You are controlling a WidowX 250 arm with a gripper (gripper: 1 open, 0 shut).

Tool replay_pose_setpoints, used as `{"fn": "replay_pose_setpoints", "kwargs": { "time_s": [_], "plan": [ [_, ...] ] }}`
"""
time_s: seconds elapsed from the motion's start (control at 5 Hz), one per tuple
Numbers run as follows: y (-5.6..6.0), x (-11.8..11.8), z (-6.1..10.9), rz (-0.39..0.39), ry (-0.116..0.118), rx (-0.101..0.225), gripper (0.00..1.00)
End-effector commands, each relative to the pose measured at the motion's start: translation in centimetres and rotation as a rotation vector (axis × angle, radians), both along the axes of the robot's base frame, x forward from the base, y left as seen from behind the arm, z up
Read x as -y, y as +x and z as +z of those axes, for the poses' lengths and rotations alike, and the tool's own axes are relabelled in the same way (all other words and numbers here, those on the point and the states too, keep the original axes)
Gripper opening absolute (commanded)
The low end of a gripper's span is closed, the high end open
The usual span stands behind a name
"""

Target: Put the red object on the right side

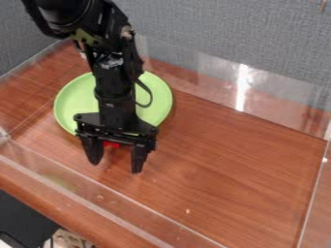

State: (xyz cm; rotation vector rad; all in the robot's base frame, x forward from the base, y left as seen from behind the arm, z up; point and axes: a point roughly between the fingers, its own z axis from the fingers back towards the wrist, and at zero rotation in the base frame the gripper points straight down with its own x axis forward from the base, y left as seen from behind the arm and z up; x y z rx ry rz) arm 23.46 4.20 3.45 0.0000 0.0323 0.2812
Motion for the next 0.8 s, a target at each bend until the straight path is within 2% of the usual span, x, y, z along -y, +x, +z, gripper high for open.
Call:
{"fn": "replay_pose_setpoints", "kwargs": {
  "time_s": [0.0, 0.2, 0.4, 0.6],
  "plan": [
    [0.1, -0.5, 0.7, 0.040, 0.007, 0.020, 1.00],
    [-0.2, -0.9, 0.7, 0.078, 0.008, 0.012, 1.00],
    [-0.2, -0.1, 0.9, -0.014, 0.006, 0.006, 0.00],
    [-0.3, 0.7, 1.7, -0.110, 0.003, 0.008, 0.00]
  ]
}}
